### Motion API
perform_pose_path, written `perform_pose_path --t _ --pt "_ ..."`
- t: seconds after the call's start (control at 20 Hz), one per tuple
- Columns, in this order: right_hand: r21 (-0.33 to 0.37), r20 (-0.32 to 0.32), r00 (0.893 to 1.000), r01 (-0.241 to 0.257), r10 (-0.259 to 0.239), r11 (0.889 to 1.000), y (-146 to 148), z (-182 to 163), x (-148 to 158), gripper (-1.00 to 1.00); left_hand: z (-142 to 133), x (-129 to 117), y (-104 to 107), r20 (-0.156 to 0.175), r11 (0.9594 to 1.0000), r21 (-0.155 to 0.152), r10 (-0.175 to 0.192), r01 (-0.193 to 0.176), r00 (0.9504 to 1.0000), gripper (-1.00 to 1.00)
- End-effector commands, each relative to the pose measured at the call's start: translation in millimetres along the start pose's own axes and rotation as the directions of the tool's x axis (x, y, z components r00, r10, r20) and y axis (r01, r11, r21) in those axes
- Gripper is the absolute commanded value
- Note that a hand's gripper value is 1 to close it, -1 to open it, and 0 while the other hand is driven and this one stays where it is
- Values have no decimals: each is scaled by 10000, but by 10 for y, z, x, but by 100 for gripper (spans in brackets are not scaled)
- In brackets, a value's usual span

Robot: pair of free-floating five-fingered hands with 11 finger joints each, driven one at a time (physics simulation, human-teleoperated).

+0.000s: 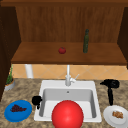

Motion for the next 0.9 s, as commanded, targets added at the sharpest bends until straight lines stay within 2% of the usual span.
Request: perform_pose_path --t 0.0,0.15,0.25,0.35,0.85 --pt "123 -124 9999 123 -121 9998 188 10 37 -100 0 0 0 0 10000 0 0 0 10000 0" --pt "167 27 9996 293 -293 9994 228 -4 7 -100 0 0 0 0 10000 0 0 0 10000 0" --pt "291 72 9971 757 -759 9967 291 -19 -95 -100 0 0 0 0 10000 0 0 0 10000 0" --pt "333 224 9946 1009 -1016 9943 381 -40 -186 -100 0 0 0 0 10000 0 0 0 10000 0" --pt "96 325 9896 1397 -1400 9901 918 -399 -761 -100 0 0 0 0 10000 0 0 0 10000 0"
